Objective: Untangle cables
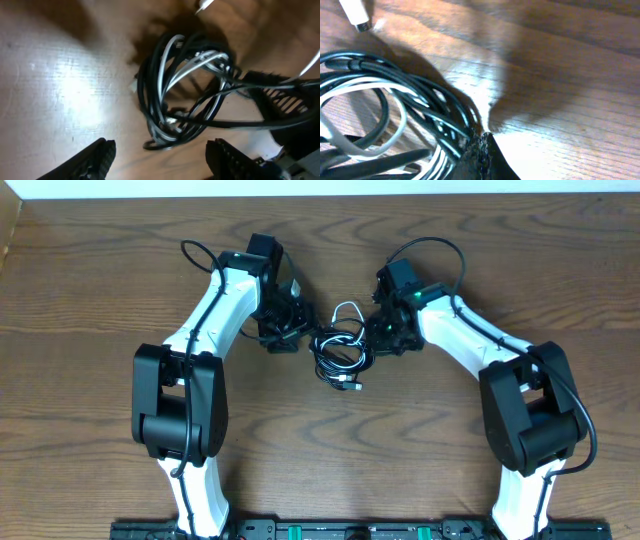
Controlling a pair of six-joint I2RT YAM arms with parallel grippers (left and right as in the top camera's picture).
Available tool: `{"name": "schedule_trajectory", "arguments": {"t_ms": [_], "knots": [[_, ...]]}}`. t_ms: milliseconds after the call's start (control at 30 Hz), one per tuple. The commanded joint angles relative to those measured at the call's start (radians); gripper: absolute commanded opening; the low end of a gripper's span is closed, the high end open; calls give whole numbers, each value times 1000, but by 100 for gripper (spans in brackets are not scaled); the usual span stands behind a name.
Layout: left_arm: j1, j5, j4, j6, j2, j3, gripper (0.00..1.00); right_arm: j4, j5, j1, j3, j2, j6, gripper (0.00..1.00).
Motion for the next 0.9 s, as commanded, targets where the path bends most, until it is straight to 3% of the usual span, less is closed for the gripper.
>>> {"name": "schedule_trajectory", "arguments": {"t_ms": [0, 167, 333, 567, 733, 867], "knots": [[-10, -19, -21, -11, 2, -1, 63, -2, -32, -9, 7, 13, -20, 1], [-47, -85, -4, -11, 2, -8, 54, -3, -193, -5, 7, 13, -20, 14], [-102, -116, 1, -11, 2, -11, 54, -14, -253, -4, 7, 13, -20, 24], [-138, -124, -26, -12, 2, -23, 53, -50, -165, -9, 7, 13, -50, 24], [-142, -222, -109, -12, 2, -63, 53, -53, -159, -8, 7, 13, -50, 28], [-142, -221, -69, -16, 2, -88, 53, -50, -159, -6, 7, 13, -49, 29]]}}
